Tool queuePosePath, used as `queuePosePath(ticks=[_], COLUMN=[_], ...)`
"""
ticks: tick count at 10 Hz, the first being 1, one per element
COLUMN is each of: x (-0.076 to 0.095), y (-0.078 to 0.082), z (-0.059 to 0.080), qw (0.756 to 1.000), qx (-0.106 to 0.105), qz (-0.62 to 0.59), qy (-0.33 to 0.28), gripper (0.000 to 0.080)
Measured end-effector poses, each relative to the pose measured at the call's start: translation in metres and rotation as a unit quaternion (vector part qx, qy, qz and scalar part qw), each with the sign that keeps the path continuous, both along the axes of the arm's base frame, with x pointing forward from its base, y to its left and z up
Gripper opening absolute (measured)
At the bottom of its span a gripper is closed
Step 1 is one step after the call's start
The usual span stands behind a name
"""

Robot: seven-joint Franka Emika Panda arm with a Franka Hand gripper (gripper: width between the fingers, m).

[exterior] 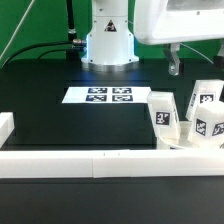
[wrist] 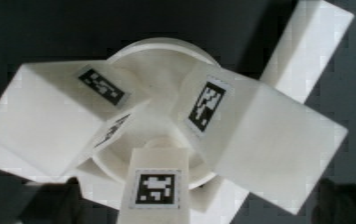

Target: Assemble stool

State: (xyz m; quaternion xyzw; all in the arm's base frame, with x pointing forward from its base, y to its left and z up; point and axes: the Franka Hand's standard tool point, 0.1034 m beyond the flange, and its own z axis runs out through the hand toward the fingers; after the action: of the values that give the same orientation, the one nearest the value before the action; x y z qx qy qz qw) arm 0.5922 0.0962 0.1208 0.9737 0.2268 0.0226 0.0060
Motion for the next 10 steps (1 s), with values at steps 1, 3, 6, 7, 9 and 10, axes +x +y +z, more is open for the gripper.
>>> queuePosePath(ticks=[1, 3, 6, 7, 9, 10], x=[-0.002, -0.005, -0.004, -0.003, 0.001, -0.002], y=[0.011, 0.024, 0.017, 0.015, 0.020, 0.015], z=[0.000, 0.000, 0.000, 0.000, -0.010, -0.019], qw=[0.997, 0.985, 0.967, 0.959, 0.929, 0.911], qx=[-0.020, -0.039, -0.051, -0.056, -0.076, -0.079], qz=[0.071, 0.169, 0.248, 0.278, 0.363, 0.405], qy=[0.001, 0.003, 0.006, 0.008, -0.007, 0.001], gripper=[0.0648, 0.0648, 0.0648, 0.0648, 0.0648, 0.0649])
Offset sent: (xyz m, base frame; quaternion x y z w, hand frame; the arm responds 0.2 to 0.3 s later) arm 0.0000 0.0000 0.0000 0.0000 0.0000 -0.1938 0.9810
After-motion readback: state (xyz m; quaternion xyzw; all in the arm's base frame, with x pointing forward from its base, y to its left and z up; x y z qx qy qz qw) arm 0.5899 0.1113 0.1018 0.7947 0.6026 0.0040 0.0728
